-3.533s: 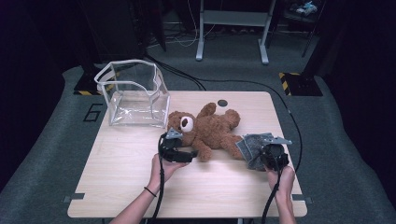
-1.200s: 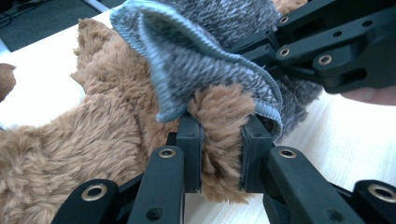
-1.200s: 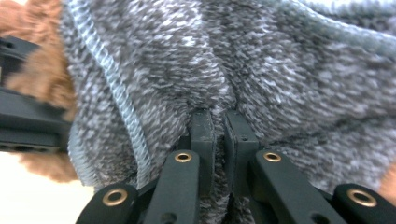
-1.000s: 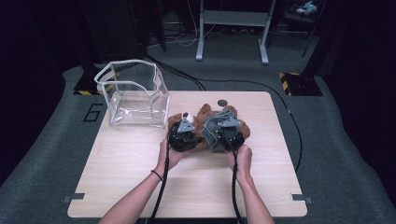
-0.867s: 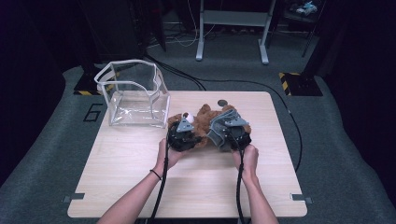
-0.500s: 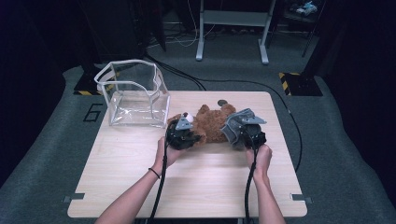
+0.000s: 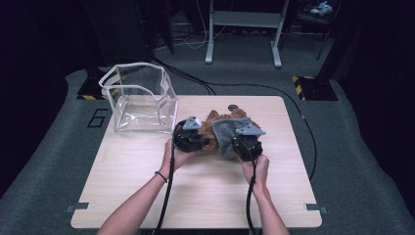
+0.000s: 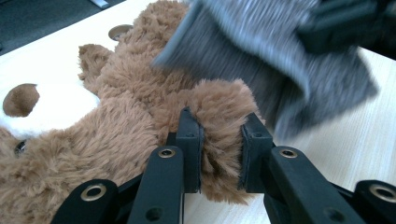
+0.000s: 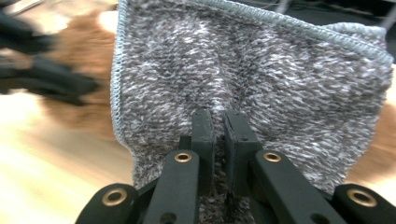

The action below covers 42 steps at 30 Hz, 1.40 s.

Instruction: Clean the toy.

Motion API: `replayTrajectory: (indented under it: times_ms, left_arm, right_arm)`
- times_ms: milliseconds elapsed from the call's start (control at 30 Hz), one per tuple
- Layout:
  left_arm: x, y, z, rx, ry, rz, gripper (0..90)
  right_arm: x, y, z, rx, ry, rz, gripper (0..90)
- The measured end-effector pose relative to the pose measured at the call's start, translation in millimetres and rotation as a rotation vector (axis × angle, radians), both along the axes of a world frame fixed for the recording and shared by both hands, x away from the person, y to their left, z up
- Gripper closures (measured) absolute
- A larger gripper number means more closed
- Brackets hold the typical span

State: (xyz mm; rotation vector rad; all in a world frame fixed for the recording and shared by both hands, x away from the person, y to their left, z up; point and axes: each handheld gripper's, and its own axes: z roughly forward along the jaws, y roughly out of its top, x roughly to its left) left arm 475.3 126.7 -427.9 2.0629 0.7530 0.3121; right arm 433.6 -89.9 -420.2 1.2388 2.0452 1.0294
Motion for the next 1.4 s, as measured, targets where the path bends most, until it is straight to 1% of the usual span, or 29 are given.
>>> replayTrajectory:
  times_ms: [33, 100, 133, 200, 233, 300, 367, 467, 533, 567, 667, 700, 833, 900, 933, 967, 1000, 1033, 1100, 1133, 1167, 1200, 1233, 1300, 1333, 1400]
  left_arm:
    - [0.5, 0.1, 0.3, 0.001, 0.004, 0.001, 74.1]
    - [1.5, 0.4, 1.1, 0.008, 0.000, -0.007, 74.0]
    - [1.9, 0.5, 1.2, 0.011, 0.002, -0.012, 74.1]
    - [2.6, 0.7, 1.1, 0.013, 0.004, -0.022, 74.1]
    - [2.9, 0.7, 1.0, 0.012, 0.004, -0.026, 74.1]
    - [3.4, 1.2, 1.1, 0.015, 0.004, -0.032, 74.1]
    - [4.4, 2.2, 1.5, 0.017, 0.010, -0.041, 74.1]
    - [5.9, 3.6, 3.4, 0.028, 0.012, -0.043, 74.0]
    - [6.6, 3.9, 4.0, 0.026, 0.011, -0.043, 74.0]
    - [6.9, 4.4, 4.5, 0.030, 0.016, -0.047, 74.0]
    - [7.6, 5.3, 4.7, 0.033, 0.011, -0.042, 74.0]
    - [7.9, 5.7, 5.0, 0.037, 0.010, -0.041, 74.0]
    - [9.0, 6.2, 6.6, 0.038, 0.019, -0.042, 73.9]
    - [10.3, 6.8, 7.2, 0.038, 0.018, -0.043, 73.9]
    - [10.6, 6.5, 7.4, 0.035, 0.020, -0.041, 73.9]
    - [11.1, 6.5, 8.1, 0.039, 0.019, -0.036, 73.9]
    - [11.9, 6.7, 8.3, 0.034, 0.020, -0.040, 73.8]
    - [12.7, 6.6, 8.9, 0.039, 0.014, -0.040, 73.7]
    - [13.3, 5.9, 8.7, 0.029, 0.016, -0.036, 73.7]
    - [13.6, 6.1, 9.1, 0.030, 0.020, -0.036, 73.7]
    - [14.0, 6.2, 9.4, 0.028, 0.021, -0.038, 73.7]
    - [14.3, 5.9, 9.6, 0.027, 0.023, -0.037, 73.7]
    - [14.6, 5.9, 10.3, 0.033, 0.023, -0.038, 73.6]
    - [15.0, 5.2, 10.5, 0.025, 0.023, -0.038, 73.6]
    - [15.1, 4.9, 10.8, 0.027, 0.023, -0.035, 73.6]
    - [15.9, 5.3, 11.0, 0.028, 0.028, -0.038, 73.6]
  right_arm:
    - [2.4, 6.9, -1.7, -0.015, -0.005, 0.024, 84.2]
    - [8.3, 18.3, -7.3, -0.017, 0.024, 0.030, 84.1]
    - [12.1, 20.8, -11.0, -0.023, 0.036, 0.036, 84.1]
    - [18.0, 24.1, -17.2, -0.021, 0.050, 0.032, 84.1]
    - [21.7, 24.1, -20.7, -0.024, 0.062, 0.026, 84.1]
    - [25.0, 21.6, -24.0, -0.026, 0.069, 0.016, 84.1]
    - [26.1, 17.0, -24.8, -0.032, 0.070, 0.002, 84.2]
    - [26.1, 6.7, -23.3, -0.038, 0.064, -0.028, 84.2]
    - [26.0, -0.3, -21.6, -0.045, 0.065, -0.053, 84.2]
    - [26.8, -6.2, -20.5, -0.048, 0.061, -0.064, 84.2]
    - [29.0, -20.1, -17.9, -0.055, 0.059, -0.109, 84.2]
    - [29.3, -24.0, -17.3, -0.055, 0.066, -0.120, 84.2]
    - [33.2, -43.1, -16.7, -0.041, 0.065, -0.189, 84.2]
    - [32.9, -50.7, -15.5, -0.041, 0.056, -0.220, 84.1]
    - [32.5, -54.1, -15.2, -0.028, 0.053, -0.227, 84.2]
    - [31.1, -56.2, -14.5, -0.027, 0.055, -0.236, 84.2]
    - [29.8, -57.8, -14.1, -0.025, 0.046, -0.239, 84.1]
    - [27.7, -58.4, -12.7, -0.017, 0.044, -0.234, 84.1]
    - [20.5, -53.9, -9.1, -0.009, 0.016, -0.207, 84.1]
    - [16.0, -49.4, -8.1, 0.004, 0.005, -0.180, 84.0]
    - [11.2, -42.9, -8.1, 0.024, 0.004, -0.148, 84.1]
    - [6.6, -34.2, -9.7, 0.024, 0.004, -0.114, 84.0]
    - [3.0, -24.3, -12.6, 0.011, 0.008, -0.076, 84.0]
    - [-0.6, -5.6, -20.7, 0.002, 0.021, -0.012, 84.0]
    - [-0.2, 3.2, -25.3, -0.014, 0.032, 0.009, 84.0]
    - [3.4, 15.0, -34.4, -0.019, 0.057, 0.028, 83.9]
